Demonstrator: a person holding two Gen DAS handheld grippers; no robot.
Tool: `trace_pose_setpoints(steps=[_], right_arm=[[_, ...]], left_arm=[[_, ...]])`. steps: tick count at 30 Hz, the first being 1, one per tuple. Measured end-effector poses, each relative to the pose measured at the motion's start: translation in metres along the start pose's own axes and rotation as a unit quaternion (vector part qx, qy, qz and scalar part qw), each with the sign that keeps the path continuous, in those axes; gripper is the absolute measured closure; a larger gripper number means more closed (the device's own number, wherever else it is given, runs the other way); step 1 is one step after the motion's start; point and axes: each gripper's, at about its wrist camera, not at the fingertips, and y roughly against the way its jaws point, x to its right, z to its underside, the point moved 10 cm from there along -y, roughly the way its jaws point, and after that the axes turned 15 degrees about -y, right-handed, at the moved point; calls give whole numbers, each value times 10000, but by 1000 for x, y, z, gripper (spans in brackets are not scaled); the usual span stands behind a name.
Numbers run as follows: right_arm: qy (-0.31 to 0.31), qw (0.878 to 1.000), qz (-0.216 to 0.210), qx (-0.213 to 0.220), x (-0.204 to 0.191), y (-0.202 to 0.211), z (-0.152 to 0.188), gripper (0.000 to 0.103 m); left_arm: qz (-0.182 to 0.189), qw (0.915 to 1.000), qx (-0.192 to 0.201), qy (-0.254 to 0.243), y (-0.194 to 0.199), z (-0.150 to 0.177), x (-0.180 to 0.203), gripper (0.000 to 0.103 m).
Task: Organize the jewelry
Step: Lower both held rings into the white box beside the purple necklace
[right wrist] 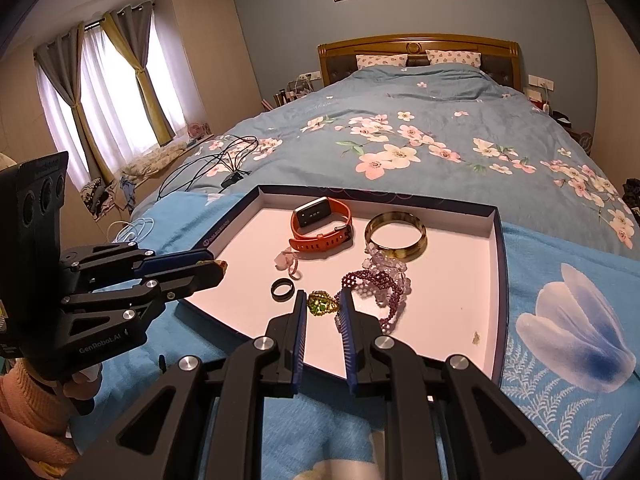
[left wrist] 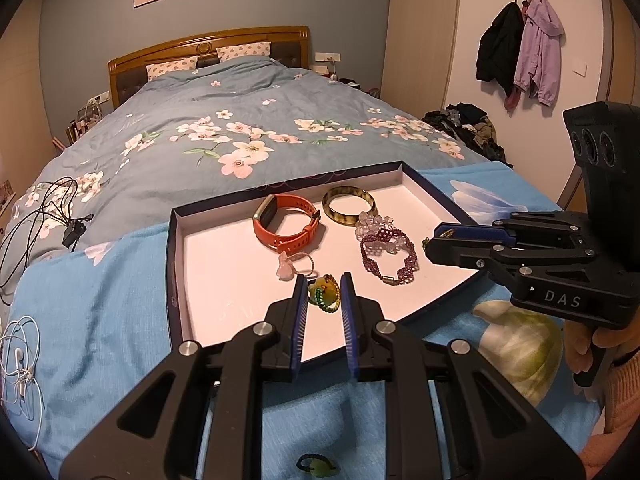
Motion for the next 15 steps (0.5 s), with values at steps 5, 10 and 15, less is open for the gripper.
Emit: trace_pose_setpoints(steps=[5,10,15], right_arm=[[1,10000,31,-39,2,-5,0,88],[3,10000,28,-60,3,-7,0,88],[12,10000,58,-70,4,-10,-1,88]], left_arm=[[24,10000,-48,38,-6,0,-1,86],[29,9999,-105,67,-12,1,-2,86],[6,9999,-144,64,-17,1,-3,86]])
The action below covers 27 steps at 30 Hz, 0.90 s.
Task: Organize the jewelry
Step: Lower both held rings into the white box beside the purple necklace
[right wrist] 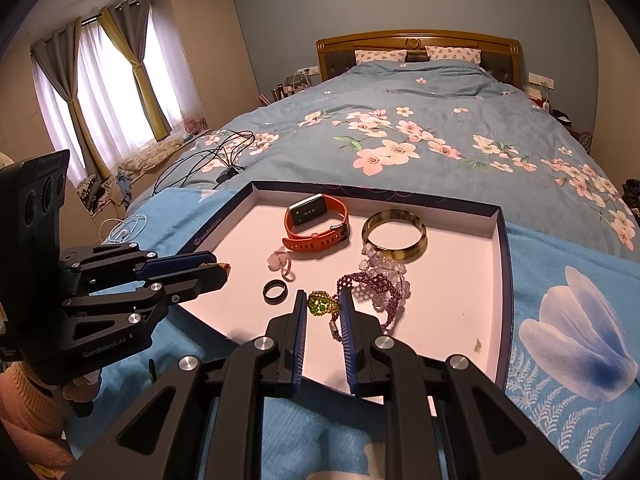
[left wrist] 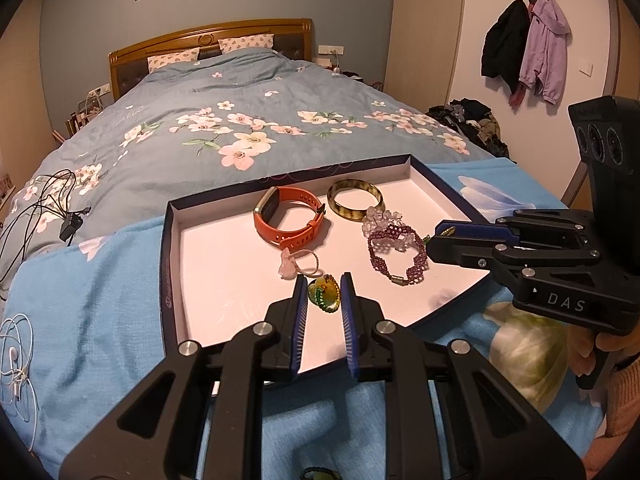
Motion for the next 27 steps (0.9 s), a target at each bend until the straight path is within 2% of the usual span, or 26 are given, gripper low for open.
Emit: trace_pose_setpoints(steps=[27], right_arm=[[33,9997,186,-141,6,-24,-7,88]], left_arm=[[-107,9998,-154,50,-21,-2,-8,86]])
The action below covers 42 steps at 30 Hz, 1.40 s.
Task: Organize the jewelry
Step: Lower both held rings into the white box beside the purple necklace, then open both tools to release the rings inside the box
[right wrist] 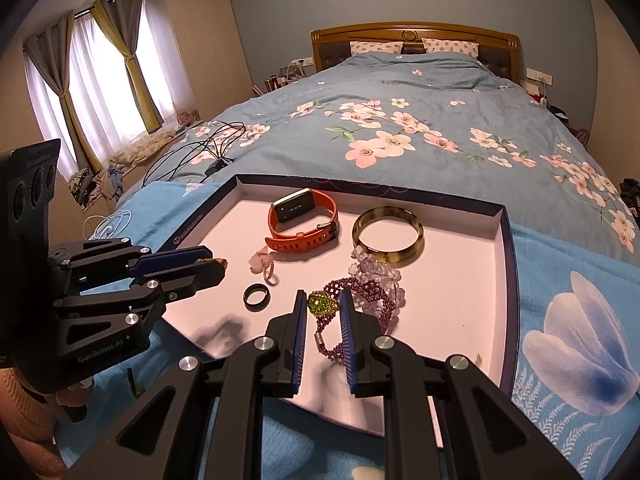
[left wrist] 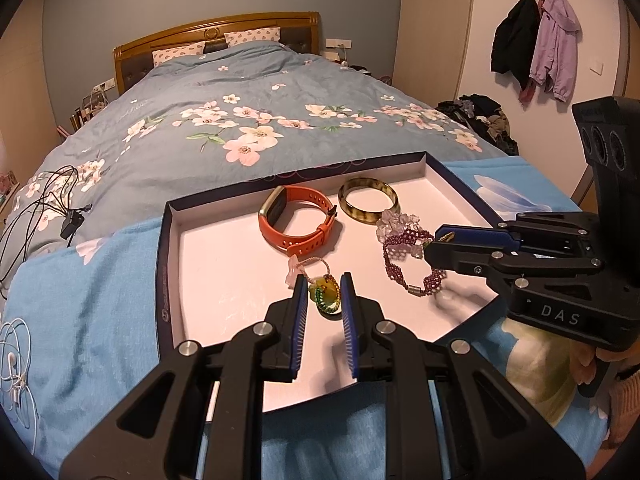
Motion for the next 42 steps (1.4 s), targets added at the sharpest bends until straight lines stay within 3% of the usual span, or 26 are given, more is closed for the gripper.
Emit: trace_pose_setpoints(steps=[42], right_arm=[[-80,9994,163,-280,7,-25,0,88]], left_arm=[[45,9993,-330,145,-29,3,-5,86]])
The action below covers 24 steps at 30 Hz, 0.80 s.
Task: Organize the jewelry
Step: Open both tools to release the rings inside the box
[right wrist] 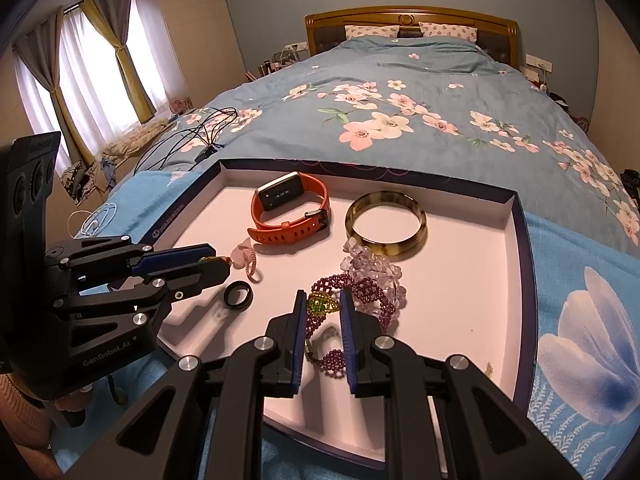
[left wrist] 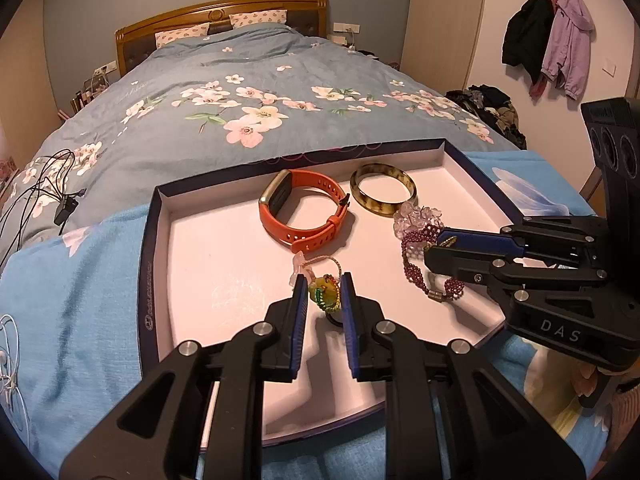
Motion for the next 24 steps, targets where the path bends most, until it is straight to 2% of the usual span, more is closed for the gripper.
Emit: trace_pose_setpoints(steps=[17,21,24], right_arm=[[-58,9999,117,-86,6,-7,3,85],[-85,9999,82,-9,6,0,2,83],[-122,9999,30,101,7,11,0,72]], left_arm=[[85,9999,-87,-28,-9,0,5,85],[60,10000,20,-21,-1,-1,4,75],[39,9998,174,19,15,-3,-1,70]])
